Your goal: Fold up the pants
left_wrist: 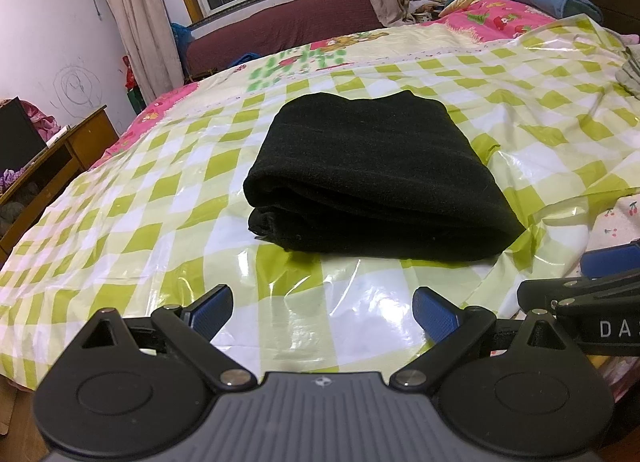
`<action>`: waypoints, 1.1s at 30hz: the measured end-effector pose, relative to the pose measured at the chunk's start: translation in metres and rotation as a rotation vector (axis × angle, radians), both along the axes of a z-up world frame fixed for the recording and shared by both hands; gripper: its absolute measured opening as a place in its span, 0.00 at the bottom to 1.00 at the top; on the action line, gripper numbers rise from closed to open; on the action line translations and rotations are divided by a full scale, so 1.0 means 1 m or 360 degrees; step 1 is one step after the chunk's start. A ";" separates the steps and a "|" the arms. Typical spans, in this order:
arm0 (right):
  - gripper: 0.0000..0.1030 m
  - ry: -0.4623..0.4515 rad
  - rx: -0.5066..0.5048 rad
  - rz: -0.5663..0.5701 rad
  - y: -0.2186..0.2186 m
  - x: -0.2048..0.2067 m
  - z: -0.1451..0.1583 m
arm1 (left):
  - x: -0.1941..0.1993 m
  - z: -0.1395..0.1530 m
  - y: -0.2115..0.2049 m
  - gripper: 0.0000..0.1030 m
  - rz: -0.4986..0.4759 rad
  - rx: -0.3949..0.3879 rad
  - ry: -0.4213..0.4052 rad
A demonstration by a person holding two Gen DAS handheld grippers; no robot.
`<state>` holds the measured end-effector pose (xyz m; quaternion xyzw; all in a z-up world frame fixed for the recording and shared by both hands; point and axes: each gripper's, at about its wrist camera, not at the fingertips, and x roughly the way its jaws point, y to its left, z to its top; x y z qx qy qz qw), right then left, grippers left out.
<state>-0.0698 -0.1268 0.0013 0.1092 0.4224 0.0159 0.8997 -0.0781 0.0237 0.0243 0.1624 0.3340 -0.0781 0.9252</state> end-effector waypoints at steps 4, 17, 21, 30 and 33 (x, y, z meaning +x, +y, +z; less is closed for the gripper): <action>0.62 -0.0001 -0.0004 0.0003 0.000 0.000 0.000 | 0.000 0.000 0.001 1.00 0.0001 0.0005 -0.0003; 0.62 -0.0012 -0.0021 0.0012 0.002 -0.001 0.002 | 0.000 0.000 0.000 1.00 0.0006 0.0023 -0.0020; 0.62 -0.0011 -0.0021 0.0012 0.002 -0.001 0.002 | 0.000 0.000 0.000 1.00 0.0005 0.0025 -0.0022; 0.62 -0.0019 -0.0018 0.0014 0.001 -0.002 0.003 | -0.003 -0.003 -0.003 1.00 -0.0013 0.0065 -0.0028; 0.62 -0.0019 -0.0022 0.0015 0.001 -0.002 0.002 | -0.003 -0.003 -0.003 1.00 -0.0012 0.0066 -0.0030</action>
